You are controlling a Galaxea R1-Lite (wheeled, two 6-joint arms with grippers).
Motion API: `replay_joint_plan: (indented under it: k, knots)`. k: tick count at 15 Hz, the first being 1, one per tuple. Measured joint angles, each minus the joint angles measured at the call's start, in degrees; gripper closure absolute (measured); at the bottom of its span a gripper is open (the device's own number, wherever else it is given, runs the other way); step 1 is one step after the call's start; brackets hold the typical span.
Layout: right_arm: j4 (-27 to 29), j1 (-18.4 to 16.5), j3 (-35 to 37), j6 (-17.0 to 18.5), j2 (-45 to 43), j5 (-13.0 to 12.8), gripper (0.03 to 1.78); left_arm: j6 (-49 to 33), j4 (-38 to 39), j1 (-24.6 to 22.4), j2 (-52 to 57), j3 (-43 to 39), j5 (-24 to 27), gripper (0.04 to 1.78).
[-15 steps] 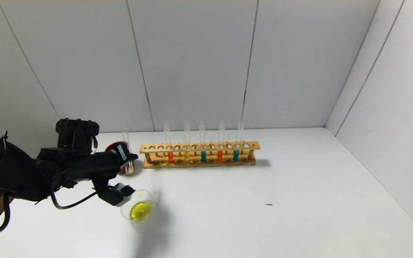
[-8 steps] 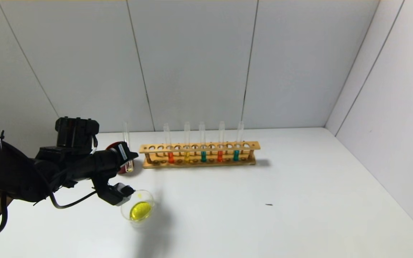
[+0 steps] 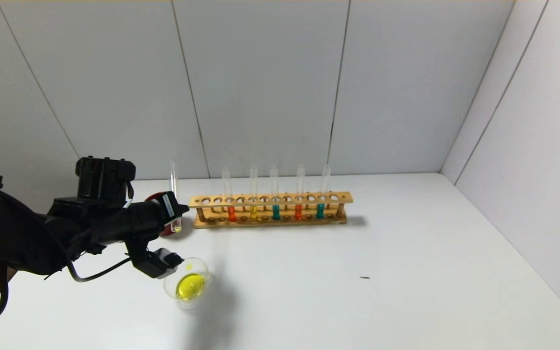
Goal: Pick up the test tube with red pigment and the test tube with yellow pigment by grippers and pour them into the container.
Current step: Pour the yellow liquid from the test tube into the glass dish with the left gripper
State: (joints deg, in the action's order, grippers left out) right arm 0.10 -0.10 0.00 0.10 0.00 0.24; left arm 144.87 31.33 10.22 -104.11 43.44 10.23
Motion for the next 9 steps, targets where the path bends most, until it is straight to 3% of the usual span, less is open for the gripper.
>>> replay_joint_plan:
  k: [3,9]
  knots:
    - [0.0,0.0,0.0,0.0,0.0,0.0,0.06,1.96,0.78,0.09,0.48,-0.05,-0.48,1.5]
    - [0.0,0.0,0.0,0.0,0.0,0.0,0.06,4.0,9.57,0.85,2.38,-3.91,-2.33,1.5]
